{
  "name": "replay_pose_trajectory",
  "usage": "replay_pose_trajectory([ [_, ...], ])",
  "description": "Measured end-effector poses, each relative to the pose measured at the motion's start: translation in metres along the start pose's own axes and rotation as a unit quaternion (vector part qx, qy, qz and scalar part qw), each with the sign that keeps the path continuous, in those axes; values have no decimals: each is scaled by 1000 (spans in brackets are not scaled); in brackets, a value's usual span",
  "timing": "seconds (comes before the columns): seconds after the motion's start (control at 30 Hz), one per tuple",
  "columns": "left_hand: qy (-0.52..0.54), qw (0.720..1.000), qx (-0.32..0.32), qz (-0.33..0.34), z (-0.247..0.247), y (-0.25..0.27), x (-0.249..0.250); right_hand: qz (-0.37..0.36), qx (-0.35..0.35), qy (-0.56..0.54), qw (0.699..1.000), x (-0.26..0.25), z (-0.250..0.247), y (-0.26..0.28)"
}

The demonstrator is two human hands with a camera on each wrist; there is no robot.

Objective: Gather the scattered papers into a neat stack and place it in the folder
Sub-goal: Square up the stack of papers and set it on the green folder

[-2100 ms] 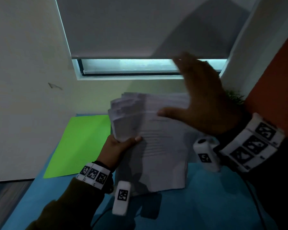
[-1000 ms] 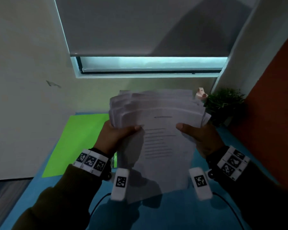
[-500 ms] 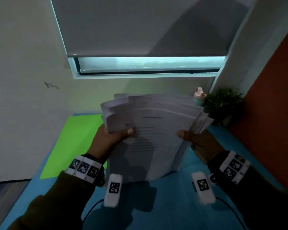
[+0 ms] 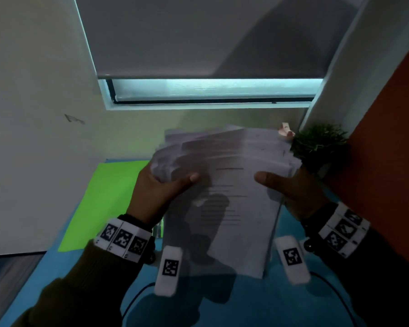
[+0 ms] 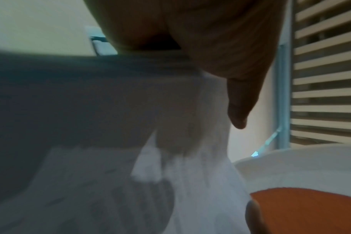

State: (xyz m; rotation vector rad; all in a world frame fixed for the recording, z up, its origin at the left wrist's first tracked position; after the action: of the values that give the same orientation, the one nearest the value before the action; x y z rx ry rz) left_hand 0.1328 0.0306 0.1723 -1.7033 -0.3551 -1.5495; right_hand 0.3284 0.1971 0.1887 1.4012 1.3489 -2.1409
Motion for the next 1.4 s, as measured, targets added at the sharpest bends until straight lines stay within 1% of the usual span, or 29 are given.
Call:
replay_pose_trajectory([
  [0.07,-5,999,-7,-31,2,10,-19,16,1,-35,999,13,0,9],
  [0.13,-10,999,-10,-44,3,15,-28,38,16,-80,996,21,-3,12],
  [0.27,17,999,-14,-23,-6,4,-21,63,40,-110,991,31,-15,16],
  [0.33,2,999,-33,-22,-1,2,-15,70,30,-87,993,29,-9,18],
  [0.4,-50,997,-51,-18,13,3,-2,65,17,-25,997,25,-1,16],
  [0.43,-77,996,-47,-9,18,2,4,62,18,13,998,20,4,12],
  [0.5,-108,994,-10,8,20,-3,15,43,52,85,994,7,5,3],
  [0.57,-94,994,42,31,13,-10,27,3,86,114,990,-11,4,-6],
  [0.67,-73,985,109,113,2,-9,53,-48,81,95,991,-33,9,-12],
  [0.7,-72,980,127,139,-4,-7,58,-53,89,83,991,-34,5,-11],
  [0.73,-75,976,140,148,-9,-6,57,-52,97,76,991,-30,1,-8],
  [0.77,-82,976,149,137,-15,-5,48,-38,94,74,992,-22,-2,-4],
  [0.83,-131,978,149,70,-23,-2,20,26,67,72,995,8,-5,8],
  [0.87,-157,978,133,40,-24,1,6,62,58,73,994,22,-6,15],
  [0.9,-164,980,110,24,-23,5,-7,84,56,73,992,32,-7,21],
  [0.97,-121,990,66,9,-24,7,-24,96,76,71,990,40,-13,24],
  [1.03,-33,999,9,-38,-24,4,-40,95,88,65,989,42,-18,22],
  [1.1,16,993,-61,-103,-17,3,-60,101,77,33,991,45,-18,20],
  [1.17,22,986,-105,-127,-8,5,-70,112,49,18,992,41,-11,18],
  [1.23,41,983,-110,-142,-3,5,-73,88,31,44,995,23,-9,12],
  [1.3,55,980,-108,-156,-1,3,-74,36,38,119,991,-10,-13,0],
  [1.37,58,977,-113,-169,2,3,-74,-33,35,221,974,-55,-10,-11],
  [1.4,57,976,-115,-173,3,4,-74,-82,17,290,953,-80,-2,-15],
])
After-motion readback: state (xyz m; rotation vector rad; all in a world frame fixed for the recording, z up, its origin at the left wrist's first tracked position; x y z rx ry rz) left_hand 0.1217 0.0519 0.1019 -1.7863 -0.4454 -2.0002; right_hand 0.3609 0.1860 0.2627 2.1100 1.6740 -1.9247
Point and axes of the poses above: each hand's wrist, its own y-axis away from the middle knuckle, its own z-axis out of the palm, x = y × z, the point moved 9 cm from there along -y, towards the middle knuckle, and after that the axes turned 5 degrees about -z, right-handed, at the moved point
